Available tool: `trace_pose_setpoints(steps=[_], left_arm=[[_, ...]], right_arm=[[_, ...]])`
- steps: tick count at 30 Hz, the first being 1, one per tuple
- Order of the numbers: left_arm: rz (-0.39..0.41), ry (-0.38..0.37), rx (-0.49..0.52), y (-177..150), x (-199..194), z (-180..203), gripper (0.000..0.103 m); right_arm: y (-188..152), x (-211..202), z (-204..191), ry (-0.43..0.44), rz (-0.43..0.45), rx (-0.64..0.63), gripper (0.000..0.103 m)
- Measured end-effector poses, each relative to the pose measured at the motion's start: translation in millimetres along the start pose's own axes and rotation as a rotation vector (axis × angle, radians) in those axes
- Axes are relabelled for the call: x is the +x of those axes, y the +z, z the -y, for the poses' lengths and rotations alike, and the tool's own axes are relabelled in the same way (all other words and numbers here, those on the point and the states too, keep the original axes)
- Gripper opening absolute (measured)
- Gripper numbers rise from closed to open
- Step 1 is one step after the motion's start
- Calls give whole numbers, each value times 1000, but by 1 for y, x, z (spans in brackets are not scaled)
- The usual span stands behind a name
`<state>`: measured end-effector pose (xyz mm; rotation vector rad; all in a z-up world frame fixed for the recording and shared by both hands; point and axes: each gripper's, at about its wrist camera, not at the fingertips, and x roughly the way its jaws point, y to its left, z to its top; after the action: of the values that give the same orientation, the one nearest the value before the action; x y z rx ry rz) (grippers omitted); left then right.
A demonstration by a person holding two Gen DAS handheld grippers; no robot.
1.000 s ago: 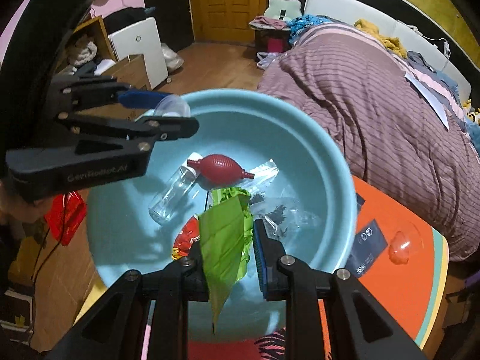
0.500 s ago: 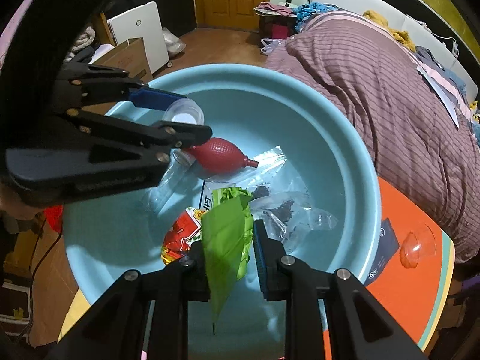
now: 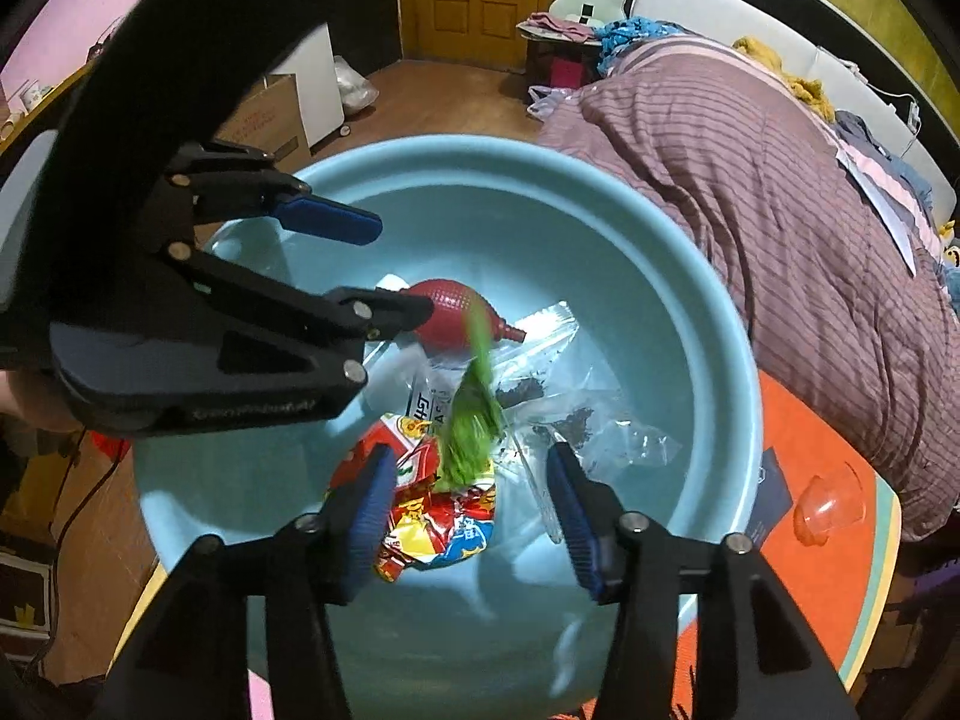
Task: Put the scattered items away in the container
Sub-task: 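Open the right gripper over the basin while the left gripper releases the lid, then withdraw both tools from the basin toward the clear cups and dark sachets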
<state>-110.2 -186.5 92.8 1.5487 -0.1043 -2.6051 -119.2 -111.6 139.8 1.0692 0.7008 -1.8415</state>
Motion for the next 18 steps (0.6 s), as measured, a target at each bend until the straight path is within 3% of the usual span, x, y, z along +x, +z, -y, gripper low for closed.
trace_pose_setpoints(steps=[4, 7, 18], left_arm=[[10, -12, 5, 0, -7, 3, 72], [20, -38, -11, 1, -14, 4, 81], [28, -61, 13, 4, -42, 19, 88]], right_arm=[[-3, -9, -2, -9, 20, 8, 72], [-6, -20, -2, -21, 40, 14, 86], [-25, -67, 0, -17, 87, 47, 93]])
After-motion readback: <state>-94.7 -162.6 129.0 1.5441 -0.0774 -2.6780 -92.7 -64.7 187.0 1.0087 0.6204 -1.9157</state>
